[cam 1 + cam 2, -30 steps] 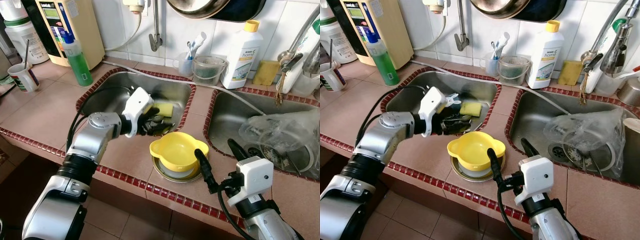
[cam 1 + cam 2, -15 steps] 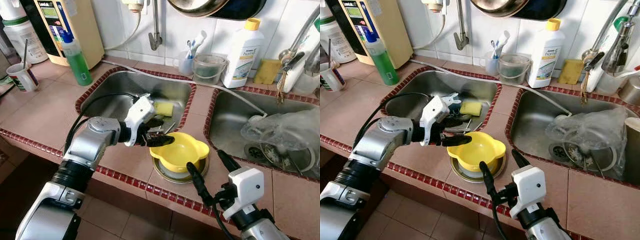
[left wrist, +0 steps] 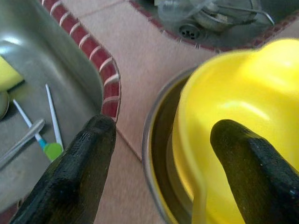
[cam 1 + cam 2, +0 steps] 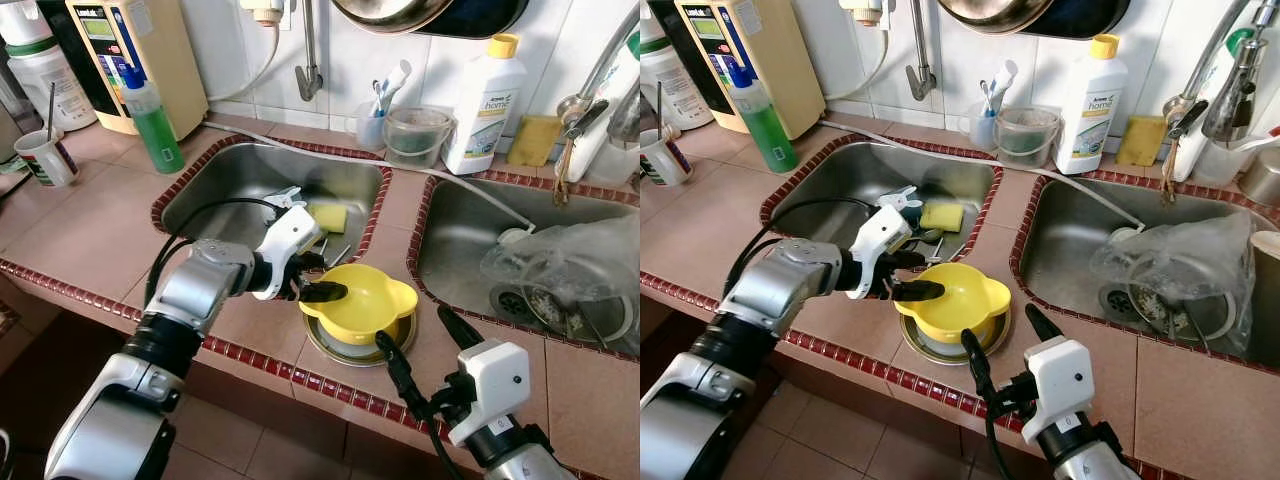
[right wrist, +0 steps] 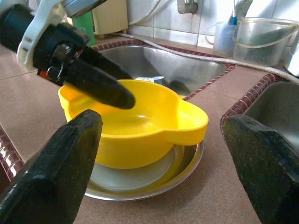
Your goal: Kitchen organization
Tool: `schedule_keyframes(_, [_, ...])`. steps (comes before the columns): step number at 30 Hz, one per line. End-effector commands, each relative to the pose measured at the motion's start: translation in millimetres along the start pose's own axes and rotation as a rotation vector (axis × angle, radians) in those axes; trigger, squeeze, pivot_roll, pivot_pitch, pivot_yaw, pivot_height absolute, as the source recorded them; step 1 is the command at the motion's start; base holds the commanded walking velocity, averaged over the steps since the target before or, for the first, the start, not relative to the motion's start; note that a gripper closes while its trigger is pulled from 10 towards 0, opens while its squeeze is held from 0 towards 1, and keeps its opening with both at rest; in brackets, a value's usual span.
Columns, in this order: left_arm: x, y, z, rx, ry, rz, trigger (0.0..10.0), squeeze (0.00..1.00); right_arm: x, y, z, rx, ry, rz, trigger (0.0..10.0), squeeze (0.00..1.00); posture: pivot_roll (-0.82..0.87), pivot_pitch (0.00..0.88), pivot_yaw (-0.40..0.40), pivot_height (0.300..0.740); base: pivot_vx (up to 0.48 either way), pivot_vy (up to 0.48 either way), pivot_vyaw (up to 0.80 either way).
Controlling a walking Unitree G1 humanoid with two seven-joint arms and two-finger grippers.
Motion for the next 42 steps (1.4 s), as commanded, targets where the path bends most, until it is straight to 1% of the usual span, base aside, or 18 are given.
schedule_keyframes(1, [-3.5,-0.4,3.3,-0.009,-0.017,0.009,10.0,0.00,-2.9,-0.7,6.6,0.028,-0.009,0.000,10.0,0.00,-0.13,0.056,0.116,0.740,0.000,0.000,0.00])
schedule_keyframes(2, [-3.5,-0.1,3.5,-0.011,-0.024,0.008,10.0,0.00,-3.0,-0.7,6.6,0.028,-0.009,-0.001,10.0,0.00,-0.13,0.056,0.116,0.740,0.000,0.000,0.00])
schedule_keyframes(3, [-3.8,1.4,3.1,-0.021,-0.028,0.009,8.6,0.00,-3.1,-0.6,6.9,0.030,-0.011,-0.004,10.0,0.00,-0.13,0.058,0.119,0.740,0.000,0.000,0.00])
schedule_keyframes(4, [-4.3,1.9,3.2,-0.023,-0.026,0.013,6.7,0.00,-3.2,-0.4,7.1,0.031,-0.011,-0.004,10.0,0.00,-0.13,0.060,0.120,0.740,0.000,0.000,0.00])
schedule_keyframes(5, [-3.9,2.3,4.2,-0.014,-0.033,0.007,2.0,0.00,-3.0,-0.4,7.1,0.031,-0.011,-0.006,10.0,0.00,-0.13,0.060,0.120,0.740,0.000,0.000,0.00])
schedule_keyframes(6, [-3.3,2.4,5.0,-0.011,-0.028,-0.003,0.0,0.00,-2.7,-0.7,7.1,0.031,-0.012,-0.008,10.0,0.00,-0.13,0.062,0.122,0.740,0.000,0.000,0.00])
schedule_keyframes(9, [-2.7,2.2,4.4,-0.025,-0.030,-0.013,0.0,0.00,-1.9,-1.2,7.1,0.031,-0.014,-0.015,10.0,0.00,-0.13,0.066,0.125,0.740,0.000,0.000,0.00])
schedule_keyframes(12, [-2.8,1.7,-1.0,-0.065,-0.017,-0.016,0.0,0.00,-1.8,-1.1,7.4,0.033,-0.015,-0.020,10.0,0.00,-0.13,0.070,0.129,0.740,0.000,0.000,0.00])
schedule_keyframes(13, [-2.9,1.1,-2.5,-0.074,0.006,-0.018,0.0,0.00,-1.8,-1.1,7.2,0.033,-0.014,-0.022,10.0,0.00,-0.13,0.072,0.131,0.740,0.000,0.000,0.00])
schedule_keyframes(14, [-2.8,0.7,-2.9,-0.076,0.001,-0.021,0.0,0.00,-1.9,-1.0,7.0,0.033,-0.014,-0.023,10.0,0.00,-0.13,0.072,0.131,0.740,0.000,0.000,0.00])
schedule_keyframes(17, [-2.7,-0.3,-2.2,-0.076,-0.005,-0.025,0.0,0.00,-2.0,-0.7,6.8,0.033,-0.013,-0.024,10.0,0.00,-0.13,0.074,0.130,0.740,0.000,0.000,0.00])
schedule_keyframes(29, [-7.2,-4.2,1.2,-0.070,0.032,-0.018,0.0,0.00,-1.2,2.7,7.4,0.037,-0.014,-0.020,10.0,0.00,-0.12,0.073,0.126,0.740,0.000,0.000,0.00])
schedule_keyframes(42, [-8.8,-5.8,2.1,-0.057,0.027,-0.004,0.0,0.00,0.5,7.7,8.3,0.045,-0.011,-0.018,10.0,0.00,-0.11,0.068,0.117,0.740,0.000,0.000,0.00])
Point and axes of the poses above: a point about 5 cm out from each wrist's last joint towards the gripper, its own y axis pointing out of the wrist towards the gripper, its own z axis along the axis of the wrist's last joint, x = y × z, the point moved 1 cm from there along y, pointing out of the wrist towards the gripper, and after that the axes turned 15 degrees about y, right-handed, at the moved point
